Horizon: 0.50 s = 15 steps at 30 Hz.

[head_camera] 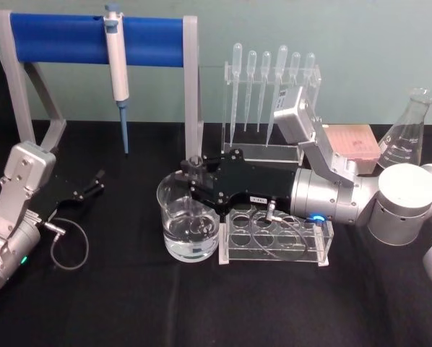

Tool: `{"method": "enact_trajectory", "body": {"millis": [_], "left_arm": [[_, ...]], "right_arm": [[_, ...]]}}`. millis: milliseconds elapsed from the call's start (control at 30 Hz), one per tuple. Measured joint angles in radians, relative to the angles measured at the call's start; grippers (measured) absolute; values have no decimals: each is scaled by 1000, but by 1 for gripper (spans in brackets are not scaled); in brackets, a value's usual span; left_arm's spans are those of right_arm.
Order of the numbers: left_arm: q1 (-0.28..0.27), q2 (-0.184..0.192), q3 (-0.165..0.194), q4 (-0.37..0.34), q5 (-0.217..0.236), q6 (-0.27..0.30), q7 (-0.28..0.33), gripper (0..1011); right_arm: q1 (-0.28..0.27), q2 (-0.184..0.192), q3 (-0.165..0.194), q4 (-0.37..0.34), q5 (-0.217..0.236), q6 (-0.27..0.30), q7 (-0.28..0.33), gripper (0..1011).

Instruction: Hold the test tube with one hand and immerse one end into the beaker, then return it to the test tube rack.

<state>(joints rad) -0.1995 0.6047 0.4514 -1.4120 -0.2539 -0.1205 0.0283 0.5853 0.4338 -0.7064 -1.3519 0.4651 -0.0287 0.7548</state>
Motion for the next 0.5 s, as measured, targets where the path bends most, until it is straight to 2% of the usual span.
{"method": "enact_trajectory", "body": {"millis": [500], "left_arm": [[0, 0, 0, 0, 0, 0, 0, 1000]], "right_arm": [[-16, -11, 14, 15, 3, 13, 5, 238]]}}
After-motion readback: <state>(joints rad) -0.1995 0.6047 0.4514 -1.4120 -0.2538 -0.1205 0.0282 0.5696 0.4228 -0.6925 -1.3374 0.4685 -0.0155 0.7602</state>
